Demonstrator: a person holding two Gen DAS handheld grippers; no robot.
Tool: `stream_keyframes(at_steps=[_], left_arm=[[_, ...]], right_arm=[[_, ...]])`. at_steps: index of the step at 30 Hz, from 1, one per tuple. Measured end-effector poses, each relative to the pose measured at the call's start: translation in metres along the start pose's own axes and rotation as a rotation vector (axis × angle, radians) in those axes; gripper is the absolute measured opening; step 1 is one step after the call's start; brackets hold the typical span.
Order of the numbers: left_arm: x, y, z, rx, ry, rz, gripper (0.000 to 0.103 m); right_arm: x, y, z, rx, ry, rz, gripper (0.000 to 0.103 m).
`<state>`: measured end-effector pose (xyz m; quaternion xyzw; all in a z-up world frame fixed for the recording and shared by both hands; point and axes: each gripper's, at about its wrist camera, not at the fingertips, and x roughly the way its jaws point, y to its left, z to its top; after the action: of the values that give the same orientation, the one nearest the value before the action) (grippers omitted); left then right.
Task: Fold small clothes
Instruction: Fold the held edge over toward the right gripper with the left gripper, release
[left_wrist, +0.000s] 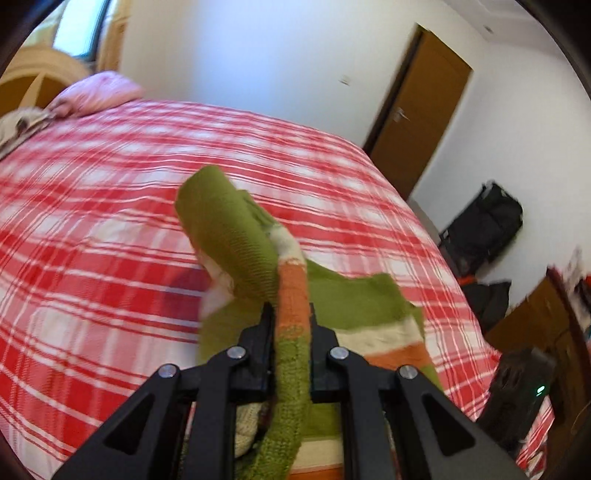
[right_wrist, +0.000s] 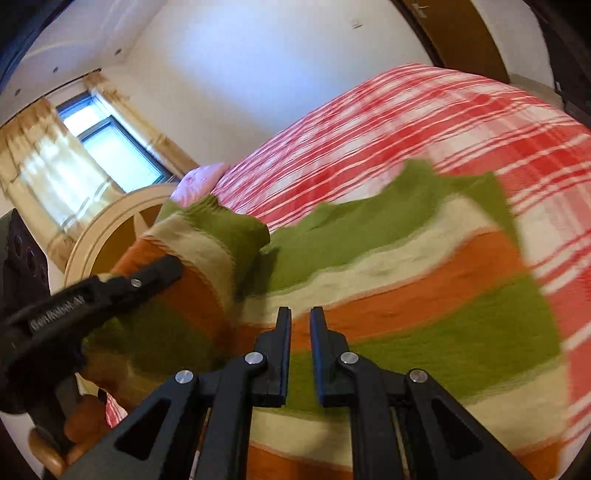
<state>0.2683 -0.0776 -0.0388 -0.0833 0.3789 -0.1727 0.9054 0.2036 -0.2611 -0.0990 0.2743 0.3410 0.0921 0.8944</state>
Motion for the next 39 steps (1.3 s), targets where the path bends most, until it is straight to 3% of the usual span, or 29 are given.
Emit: stream_keyframes(at_steps=[8,13,15,18,20,21,22,23,25,29,31,34,37,39], left_arm=[[0.065,-0.064,-0.044,0.098,0.118,0.068,0.013],[0.065,-0.074,-0.056,0.184,0.104,0.119,0.014],[0.061,-0.075,-0.055,0.185,0.119,0.108,0.018],[0.038,-0.077,-0.056,0.202,0.14,0.034,0.032],[0.01,-0.073,-0.059,0.21,0.107,-0.024,0.05],[-0.001,-0.072,-0.06,0.214,0.087,-0.044,0.056],[-0.017,-0.066,-0.06,0.215,0.061,-0.069,0.068],[-0.031,-0.059,-0.059,0.209,0.034,-0.089,0.076],[-0.054,-0.04,-0.055,0.184,-0.024,-0.099,0.082],[-0.067,0.006,-0.045,0.118,-0.102,0.033,0.088],[-0.06,0.031,-0.043,0.068,-0.075,0.097,0.086],[-0.052,0.057,-0.044,-0.016,-0.045,0.12,0.086],[-0.045,0.071,-0.047,-0.063,-0.024,0.128,0.086],[-0.045,0.075,-0.05,-0.069,-0.016,0.133,0.086]], right_arm=[[-0.02,-0.055,-0.018,0.119,0.003,-0.009,0.011],[-0.02,-0.06,-0.02,0.139,0.007,-0.004,0.011],[-0.02,-0.06,-0.018,0.157,0.016,-0.002,0.011],[-0.023,-0.067,-0.015,0.222,0.03,0.042,0.011],[-0.029,-0.073,-0.014,0.279,0.028,0.108,0.012],[-0.034,-0.074,-0.013,0.309,0.017,0.142,0.016],[-0.039,-0.072,-0.011,0.322,0.0,0.165,0.033],[-0.043,-0.068,-0.011,0.324,-0.014,0.178,0.061],[-0.049,-0.058,-0.006,0.32,-0.068,0.223,0.083],[-0.032,-0.03,0.008,0.234,-0.04,0.201,0.083],[-0.008,-0.015,0.012,0.151,-0.013,0.136,0.083],[0.026,-0.003,0.006,0.095,0.066,0.063,0.083],[0.04,0.019,0.0,-0.021,0.056,-0.014,0.082],[0.051,0.032,-0.003,-0.097,0.084,-0.075,0.056]])
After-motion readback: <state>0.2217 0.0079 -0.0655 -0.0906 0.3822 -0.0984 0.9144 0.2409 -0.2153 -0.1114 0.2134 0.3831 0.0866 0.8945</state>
